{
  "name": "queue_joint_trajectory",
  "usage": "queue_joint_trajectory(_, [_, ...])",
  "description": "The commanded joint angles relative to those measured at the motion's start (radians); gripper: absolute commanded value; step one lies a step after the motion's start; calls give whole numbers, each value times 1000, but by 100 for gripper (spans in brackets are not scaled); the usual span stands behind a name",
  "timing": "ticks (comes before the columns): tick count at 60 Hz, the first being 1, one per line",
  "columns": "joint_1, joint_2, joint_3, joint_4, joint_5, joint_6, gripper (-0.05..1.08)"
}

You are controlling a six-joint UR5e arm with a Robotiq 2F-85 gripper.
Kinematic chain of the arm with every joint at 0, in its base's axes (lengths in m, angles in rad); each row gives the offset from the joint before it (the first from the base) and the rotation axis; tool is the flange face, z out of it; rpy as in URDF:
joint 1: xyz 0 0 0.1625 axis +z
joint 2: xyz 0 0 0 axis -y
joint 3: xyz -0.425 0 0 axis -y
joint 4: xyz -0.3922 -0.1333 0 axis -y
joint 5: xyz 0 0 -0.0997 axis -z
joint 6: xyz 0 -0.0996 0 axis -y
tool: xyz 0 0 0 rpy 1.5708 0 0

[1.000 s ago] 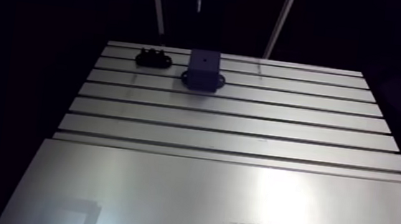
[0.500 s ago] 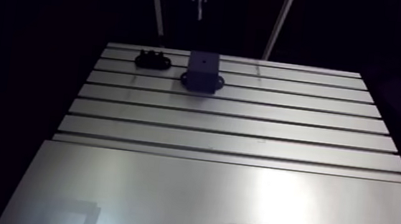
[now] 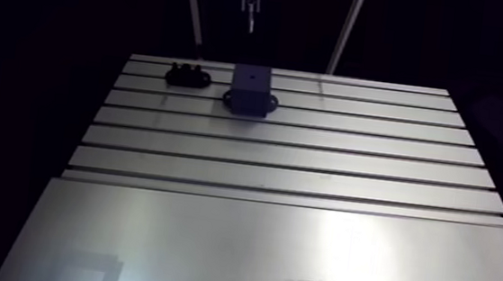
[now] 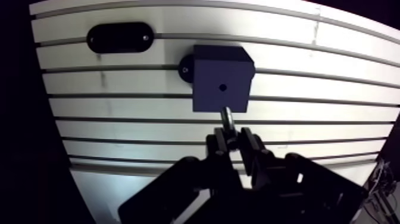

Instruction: Pick up the M10 bolt and insert it into the hole until fully seated.

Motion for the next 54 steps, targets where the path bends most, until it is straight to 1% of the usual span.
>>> queue_joint_trajectory(1, [-7, 3, 14, -3, -1, 0, 108])
queue_joint_trajectory(41, [-12, 11, 44, -6, -4, -12, 108])
queue_joint_trajectory(54, [-12, 11, 73, -86, -6, -18, 108])
